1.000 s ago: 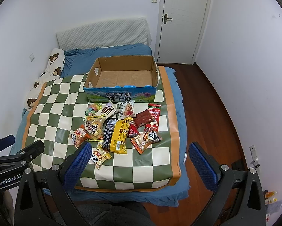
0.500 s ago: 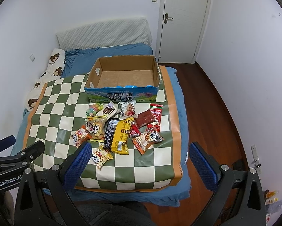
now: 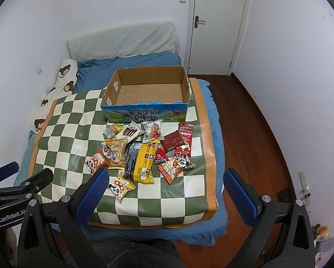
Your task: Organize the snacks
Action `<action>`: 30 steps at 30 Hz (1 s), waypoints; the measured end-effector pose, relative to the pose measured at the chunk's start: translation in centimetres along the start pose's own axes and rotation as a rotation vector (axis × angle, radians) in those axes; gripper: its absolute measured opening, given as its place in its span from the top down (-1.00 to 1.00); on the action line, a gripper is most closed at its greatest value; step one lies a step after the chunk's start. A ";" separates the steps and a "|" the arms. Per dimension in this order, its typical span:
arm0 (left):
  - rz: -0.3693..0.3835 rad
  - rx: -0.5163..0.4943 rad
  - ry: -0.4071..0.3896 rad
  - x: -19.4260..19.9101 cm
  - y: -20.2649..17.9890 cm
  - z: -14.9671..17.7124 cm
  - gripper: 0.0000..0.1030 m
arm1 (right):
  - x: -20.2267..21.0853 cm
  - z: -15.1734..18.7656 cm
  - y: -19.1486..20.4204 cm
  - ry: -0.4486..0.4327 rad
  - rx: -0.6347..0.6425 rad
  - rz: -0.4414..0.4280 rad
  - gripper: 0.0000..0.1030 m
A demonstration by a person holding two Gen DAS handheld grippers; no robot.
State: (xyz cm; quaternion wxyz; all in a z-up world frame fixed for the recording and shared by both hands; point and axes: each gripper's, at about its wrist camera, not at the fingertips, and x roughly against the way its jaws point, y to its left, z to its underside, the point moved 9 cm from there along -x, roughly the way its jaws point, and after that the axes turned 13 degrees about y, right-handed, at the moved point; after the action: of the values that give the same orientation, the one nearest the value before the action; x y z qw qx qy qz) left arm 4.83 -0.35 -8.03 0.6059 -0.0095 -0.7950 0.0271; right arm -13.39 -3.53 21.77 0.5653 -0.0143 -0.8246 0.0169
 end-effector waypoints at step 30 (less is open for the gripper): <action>-0.108 0.122 0.210 -18.0 7.0 -5.0 -1.00 | -21.2 -2.1 3.6 0.284 -0.098 -0.148 -1.00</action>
State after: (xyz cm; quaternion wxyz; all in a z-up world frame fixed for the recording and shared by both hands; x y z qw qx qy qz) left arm 14.27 5.93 -24.41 0.6857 0.0672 -0.7236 0.0415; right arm -3.76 -0.87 2.59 0.6747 0.0165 -0.7349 -0.0671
